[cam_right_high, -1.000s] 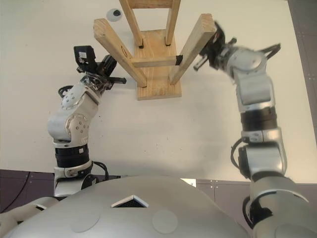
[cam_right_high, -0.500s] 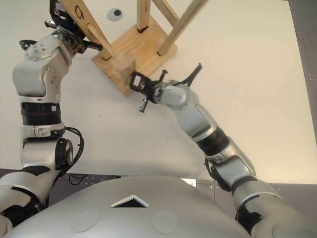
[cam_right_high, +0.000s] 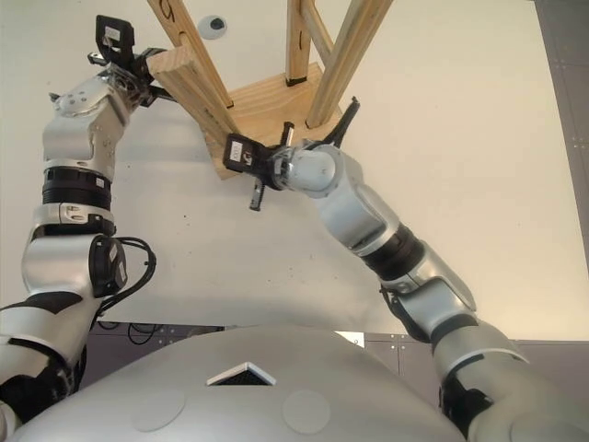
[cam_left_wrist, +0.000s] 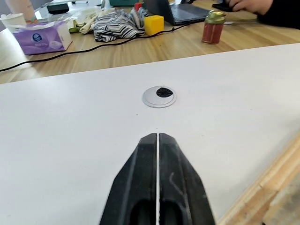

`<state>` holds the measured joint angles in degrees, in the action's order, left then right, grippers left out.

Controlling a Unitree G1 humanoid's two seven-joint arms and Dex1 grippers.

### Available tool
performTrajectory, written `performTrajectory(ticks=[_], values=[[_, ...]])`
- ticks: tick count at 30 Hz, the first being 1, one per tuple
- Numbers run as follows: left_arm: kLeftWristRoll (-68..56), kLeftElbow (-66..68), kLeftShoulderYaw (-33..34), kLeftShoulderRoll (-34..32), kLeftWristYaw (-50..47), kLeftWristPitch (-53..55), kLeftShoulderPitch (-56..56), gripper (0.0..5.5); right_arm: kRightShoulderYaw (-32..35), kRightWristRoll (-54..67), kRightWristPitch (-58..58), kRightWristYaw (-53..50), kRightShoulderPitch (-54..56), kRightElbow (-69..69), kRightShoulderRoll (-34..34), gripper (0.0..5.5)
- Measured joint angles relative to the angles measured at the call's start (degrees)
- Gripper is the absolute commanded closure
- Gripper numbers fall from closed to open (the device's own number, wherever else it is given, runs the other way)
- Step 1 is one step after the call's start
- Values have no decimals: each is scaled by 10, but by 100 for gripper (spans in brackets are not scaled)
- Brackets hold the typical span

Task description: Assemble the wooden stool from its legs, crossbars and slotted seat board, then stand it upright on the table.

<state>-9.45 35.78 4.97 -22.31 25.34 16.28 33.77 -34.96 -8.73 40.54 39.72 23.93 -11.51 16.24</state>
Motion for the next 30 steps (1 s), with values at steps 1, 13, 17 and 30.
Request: performTrajectory(ticks=[1,13,17,30], values=[[-11,-28,4,-6,19,2,-23,522,28,18,10,12,-13,-8,18,520],[-93,-392,-62,-73,180,164,-235,383,238,93,-190,63,-2,235,138,371],[-80,-394,-87,-83,186,172,-234,383,238,121,-301,105,44,316,106,371],[-75,-354,-98,-113,230,169,-221,383,211,116,-338,197,35,326,118,371]])
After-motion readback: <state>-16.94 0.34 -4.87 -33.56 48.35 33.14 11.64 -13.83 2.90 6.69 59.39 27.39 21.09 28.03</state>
